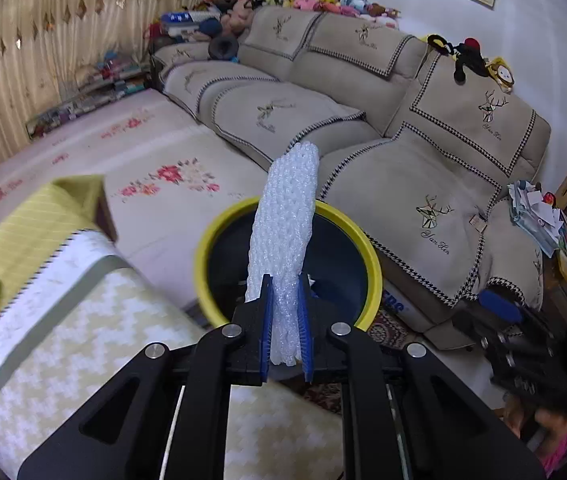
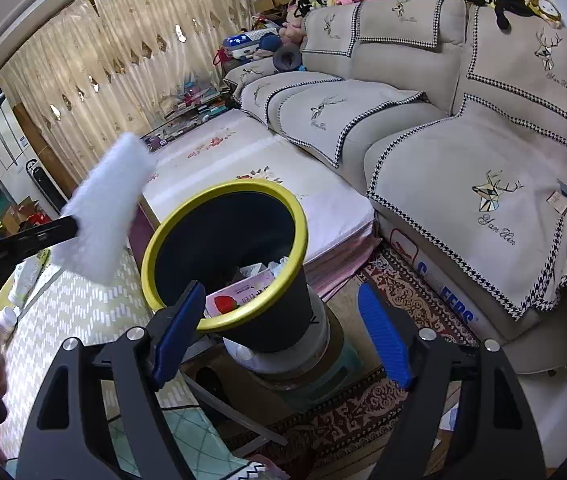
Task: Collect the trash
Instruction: 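Carry the foam net sleeve over the bin and open the left gripper, then move both tools back toward the remaining bottles on the table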
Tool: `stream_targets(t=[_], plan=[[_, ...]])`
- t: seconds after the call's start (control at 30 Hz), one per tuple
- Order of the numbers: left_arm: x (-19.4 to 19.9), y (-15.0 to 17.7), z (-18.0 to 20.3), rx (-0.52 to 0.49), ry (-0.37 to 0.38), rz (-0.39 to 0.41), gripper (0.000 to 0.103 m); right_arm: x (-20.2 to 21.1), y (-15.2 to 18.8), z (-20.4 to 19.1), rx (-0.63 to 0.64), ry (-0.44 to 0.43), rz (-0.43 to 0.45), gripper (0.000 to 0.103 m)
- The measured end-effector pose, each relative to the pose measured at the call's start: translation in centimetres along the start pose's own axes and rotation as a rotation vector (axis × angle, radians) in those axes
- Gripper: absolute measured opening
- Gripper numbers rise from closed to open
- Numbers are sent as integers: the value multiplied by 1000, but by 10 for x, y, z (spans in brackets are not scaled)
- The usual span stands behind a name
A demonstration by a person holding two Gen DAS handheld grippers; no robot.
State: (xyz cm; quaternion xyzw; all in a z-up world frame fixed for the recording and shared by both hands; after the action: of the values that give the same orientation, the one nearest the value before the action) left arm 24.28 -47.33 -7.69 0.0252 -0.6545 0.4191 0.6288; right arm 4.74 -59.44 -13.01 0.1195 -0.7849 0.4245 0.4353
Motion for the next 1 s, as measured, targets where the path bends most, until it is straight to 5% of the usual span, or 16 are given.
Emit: stream_targets(t=[0.33, 0.5, 0.77, 1.0], plan=[[-69, -30, 24, -28, -9, -53, 15, -7, 1, 7, -20, 16, -16, 75], [-75, -30, 23, -15, -30, -49, 52, -9, 2, 4, -11, 23, -24, 75], [-17, 5, -14, 14, -92, 53, 84, -12, 6, -10, 23, 32, -35, 75], [59, 59, -83, 132, -200, 144, 92, -24, 18, -56, 122, 5, -78, 74]])
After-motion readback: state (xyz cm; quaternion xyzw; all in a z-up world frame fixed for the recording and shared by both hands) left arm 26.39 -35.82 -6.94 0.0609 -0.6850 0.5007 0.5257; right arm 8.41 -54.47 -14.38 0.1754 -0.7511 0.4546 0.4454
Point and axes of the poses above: each gripper's, at about its wrist camera, not at the fingertips, and x roughly against the way its jaws point, z to its right, y to its underside, the point moved 3 cm from there along -x, roughly the way its jaws point, and after that the axes turned 8 degrees about -z, right-handed, at the moved point
